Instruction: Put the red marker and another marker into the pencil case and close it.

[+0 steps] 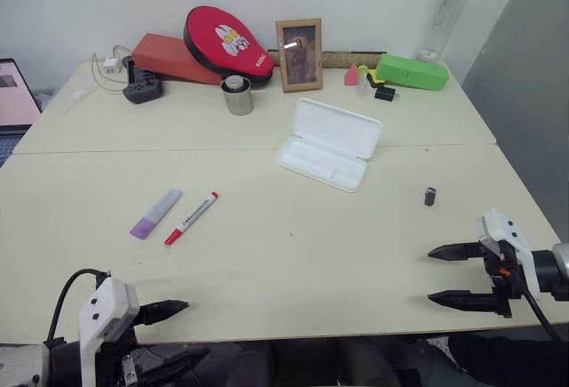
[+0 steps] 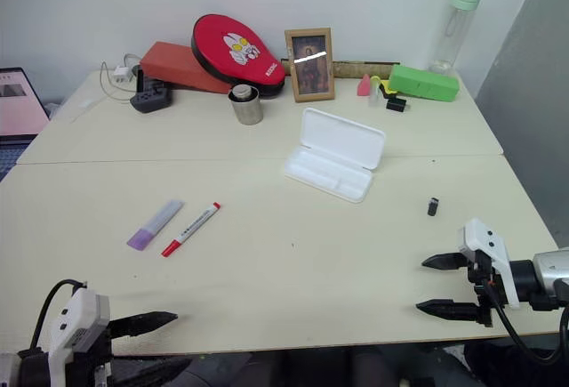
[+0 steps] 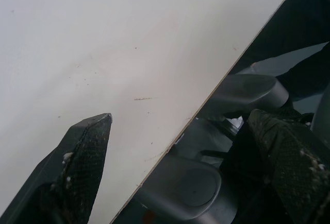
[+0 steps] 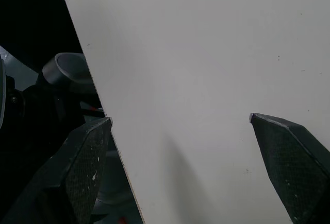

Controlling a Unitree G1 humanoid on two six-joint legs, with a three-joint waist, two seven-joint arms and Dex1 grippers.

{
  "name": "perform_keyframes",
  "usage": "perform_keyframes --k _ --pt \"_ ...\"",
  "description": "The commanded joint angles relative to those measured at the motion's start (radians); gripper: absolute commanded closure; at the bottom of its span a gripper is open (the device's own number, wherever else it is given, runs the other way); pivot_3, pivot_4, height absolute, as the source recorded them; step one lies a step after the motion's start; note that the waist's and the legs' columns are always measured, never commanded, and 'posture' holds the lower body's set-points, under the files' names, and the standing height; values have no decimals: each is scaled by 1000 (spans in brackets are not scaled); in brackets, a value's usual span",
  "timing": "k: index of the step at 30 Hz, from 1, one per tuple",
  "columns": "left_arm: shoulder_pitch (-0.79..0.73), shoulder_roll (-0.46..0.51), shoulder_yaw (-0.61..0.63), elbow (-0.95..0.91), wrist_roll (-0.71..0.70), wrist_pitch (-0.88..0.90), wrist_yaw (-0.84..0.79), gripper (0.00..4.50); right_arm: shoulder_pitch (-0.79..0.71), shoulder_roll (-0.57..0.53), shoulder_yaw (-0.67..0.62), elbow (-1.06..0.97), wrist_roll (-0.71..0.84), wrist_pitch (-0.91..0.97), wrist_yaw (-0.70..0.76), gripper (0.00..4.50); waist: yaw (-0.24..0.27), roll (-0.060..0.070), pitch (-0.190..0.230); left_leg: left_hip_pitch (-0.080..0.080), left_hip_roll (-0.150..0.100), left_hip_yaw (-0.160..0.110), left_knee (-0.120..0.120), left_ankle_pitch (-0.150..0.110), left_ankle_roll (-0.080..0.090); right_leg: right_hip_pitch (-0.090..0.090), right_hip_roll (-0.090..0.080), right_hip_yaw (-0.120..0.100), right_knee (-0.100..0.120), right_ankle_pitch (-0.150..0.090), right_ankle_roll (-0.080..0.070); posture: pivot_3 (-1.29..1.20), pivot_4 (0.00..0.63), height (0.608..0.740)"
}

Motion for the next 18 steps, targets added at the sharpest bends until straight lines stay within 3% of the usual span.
perform_keyframes --k 1,18 --pt "-22 14 30 -30 -49 32 18 0 -4 -16 -28 -6 -3 -15 9 20 0 0 0 0 0 0 0 0 0 0 0 0 0 0 0 0 150 740" --pt "-45 28 35 -63 -67 79 45 0 12 -5 -26 -3 -10 -35 9 20 0 0 0 0 0 -1 0 0 0 0 0 0 0 0 0 0 150 740"
